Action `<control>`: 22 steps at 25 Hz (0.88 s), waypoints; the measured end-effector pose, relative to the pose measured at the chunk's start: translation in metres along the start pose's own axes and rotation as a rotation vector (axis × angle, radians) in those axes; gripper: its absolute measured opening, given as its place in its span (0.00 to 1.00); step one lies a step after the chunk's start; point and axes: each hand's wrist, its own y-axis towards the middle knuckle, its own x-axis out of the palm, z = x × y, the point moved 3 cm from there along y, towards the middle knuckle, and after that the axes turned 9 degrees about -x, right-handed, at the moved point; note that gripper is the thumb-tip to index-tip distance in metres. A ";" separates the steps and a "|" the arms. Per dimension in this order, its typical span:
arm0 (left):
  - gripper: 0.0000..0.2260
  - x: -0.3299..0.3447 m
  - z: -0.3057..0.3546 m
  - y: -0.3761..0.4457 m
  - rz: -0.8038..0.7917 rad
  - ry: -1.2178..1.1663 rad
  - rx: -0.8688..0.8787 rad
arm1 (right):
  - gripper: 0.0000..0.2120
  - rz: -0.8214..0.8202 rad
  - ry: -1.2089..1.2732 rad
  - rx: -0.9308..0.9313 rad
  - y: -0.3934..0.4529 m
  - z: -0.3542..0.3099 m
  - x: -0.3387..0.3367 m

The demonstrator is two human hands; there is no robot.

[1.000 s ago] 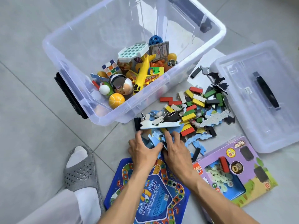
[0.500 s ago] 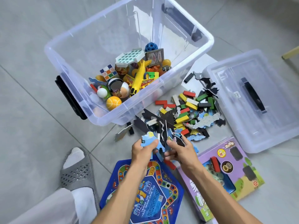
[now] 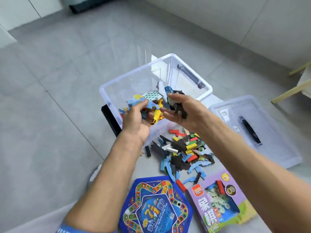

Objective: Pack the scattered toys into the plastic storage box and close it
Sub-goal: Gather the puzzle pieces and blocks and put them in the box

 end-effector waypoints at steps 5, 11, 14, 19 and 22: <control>0.12 -0.005 0.035 0.006 0.191 0.327 0.067 | 0.20 0.052 -0.269 -0.017 0.023 -0.013 0.002; 0.06 -0.080 -0.092 -0.008 0.384 0.341 0.265 | 0.05 0.202 -0.372 -0.100 -0.010 0.100 -0.094; 0.05 -0.119 -0.167 0.020 0.459 0.871 0.030 | 0.05 0.166 -0.923 -0.073 -0.023 0.180 -0.144; 0.13 -0.147 -0.194 0.083 0.370 1.483 0.081 | 0.07 -0.136 -1.739 -0.135 -0.014 0.271 -0.177; 0.14 -0.140 -0.198 0.101 0.287 1.598 0.213 | 0.03 -0.220 -1.804 -0.210 -0.005 0.286 -0.171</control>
